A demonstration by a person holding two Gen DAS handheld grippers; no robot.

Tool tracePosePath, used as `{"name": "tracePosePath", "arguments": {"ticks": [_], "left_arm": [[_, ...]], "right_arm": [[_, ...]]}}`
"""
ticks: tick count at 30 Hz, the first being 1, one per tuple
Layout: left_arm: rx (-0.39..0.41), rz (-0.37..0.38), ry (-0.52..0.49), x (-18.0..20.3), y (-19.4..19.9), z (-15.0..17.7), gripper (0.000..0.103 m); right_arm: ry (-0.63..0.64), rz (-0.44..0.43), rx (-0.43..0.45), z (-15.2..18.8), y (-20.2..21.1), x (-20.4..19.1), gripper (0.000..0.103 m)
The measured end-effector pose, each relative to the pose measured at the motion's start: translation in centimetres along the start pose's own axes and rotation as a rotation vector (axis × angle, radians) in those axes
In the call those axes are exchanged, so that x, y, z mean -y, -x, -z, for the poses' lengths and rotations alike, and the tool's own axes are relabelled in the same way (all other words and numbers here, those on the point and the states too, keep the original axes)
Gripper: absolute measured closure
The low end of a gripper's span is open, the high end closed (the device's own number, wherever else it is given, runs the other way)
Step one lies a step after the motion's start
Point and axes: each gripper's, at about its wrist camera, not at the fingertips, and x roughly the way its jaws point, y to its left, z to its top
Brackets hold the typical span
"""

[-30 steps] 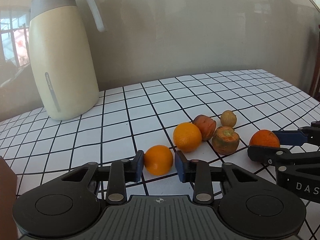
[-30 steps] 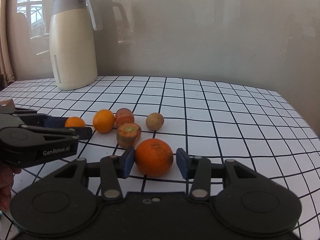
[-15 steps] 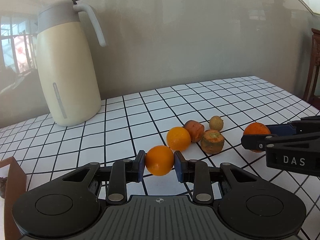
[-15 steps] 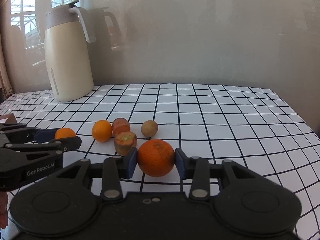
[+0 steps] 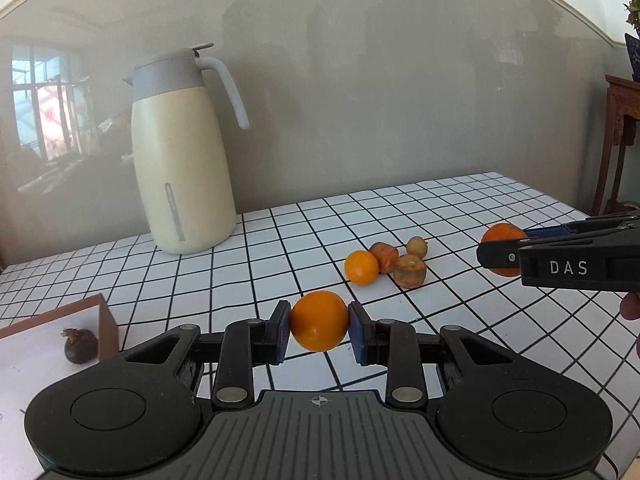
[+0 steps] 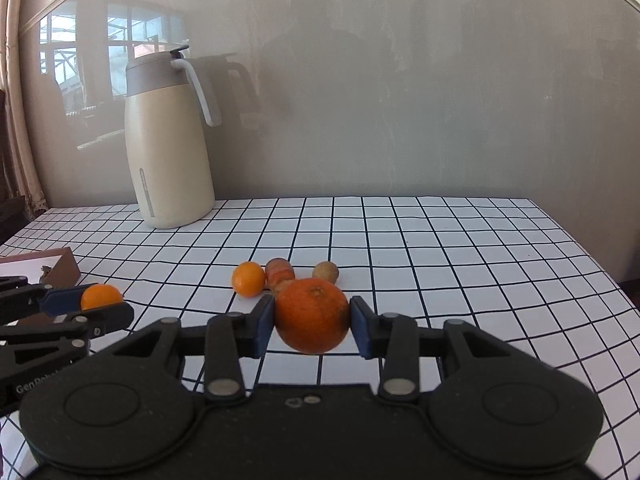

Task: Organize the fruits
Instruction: 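Carry both held oranges up and over to the brown tray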

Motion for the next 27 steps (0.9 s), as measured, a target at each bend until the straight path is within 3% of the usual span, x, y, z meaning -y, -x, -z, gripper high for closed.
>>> {"name": "tracePosePath", "arguments": {"ticks": [11, 27], "left_arm": [[0.060, -0.061, 0.021, -3.9, 7.3, 2.0, 0.072], [0.057, -0.171, 0.078, -9.7, 10.8, 4.3, 0.072]], "right_arm": [[0.073, -0.043, 0.007, 1.8, 3.8, -3.9, 0.071], [0.169, -0.205, 0.065, 1.1, 5.5, -11.0, 0.071]]}}
